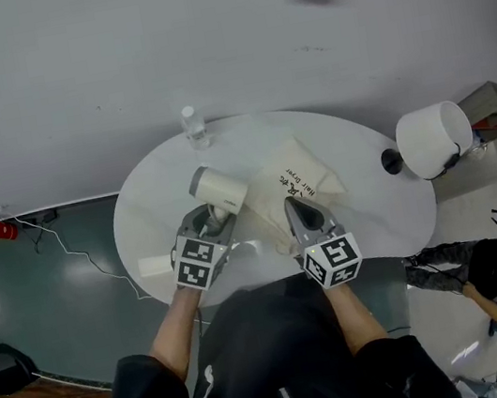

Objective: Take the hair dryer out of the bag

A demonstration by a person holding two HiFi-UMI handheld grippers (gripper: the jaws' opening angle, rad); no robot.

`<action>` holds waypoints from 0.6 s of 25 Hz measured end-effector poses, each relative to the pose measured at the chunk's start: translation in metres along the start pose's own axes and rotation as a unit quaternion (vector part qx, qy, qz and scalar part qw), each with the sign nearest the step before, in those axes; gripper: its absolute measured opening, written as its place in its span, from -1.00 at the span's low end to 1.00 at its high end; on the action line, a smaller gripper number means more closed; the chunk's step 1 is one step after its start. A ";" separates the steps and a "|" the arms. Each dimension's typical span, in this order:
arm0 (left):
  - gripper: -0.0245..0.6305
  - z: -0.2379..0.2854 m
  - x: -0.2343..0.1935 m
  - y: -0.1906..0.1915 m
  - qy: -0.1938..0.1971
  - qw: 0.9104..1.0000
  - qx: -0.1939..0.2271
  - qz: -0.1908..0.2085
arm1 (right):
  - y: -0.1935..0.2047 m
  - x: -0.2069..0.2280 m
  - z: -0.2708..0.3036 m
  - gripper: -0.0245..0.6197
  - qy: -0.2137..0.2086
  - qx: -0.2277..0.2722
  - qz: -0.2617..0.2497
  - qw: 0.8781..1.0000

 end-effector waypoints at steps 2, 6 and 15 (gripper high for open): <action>-0.36 -0.001 0.001 -0.006 0.001 1.000 0.008 0.000 | -0.009 -0.002 -0.002 -0.91 -0.001 0.016 -0.009 1.000; -0.36 -0.003 0.004 -0.015 0.004 1.000 0.021 0.000 | -0.016 -0.003 -0.004 -0.91 0.003 0.026 -0.016 1.000; -0.36 -0.004 0.005 -0.019 0.007 1.000 0.025 0.003 | -0.013 0.001 -0.007 -0.91 0.014 0.024 -0.016 0.999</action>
Point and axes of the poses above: the fingertips, and each gripper's own axes: z forward along the fingers, x to its right, y out of its underside, the point moved 3 cm from there along -z, backward along the fingers, and after that the axes turned 11 degrees about -y, right-handed, at the moved point
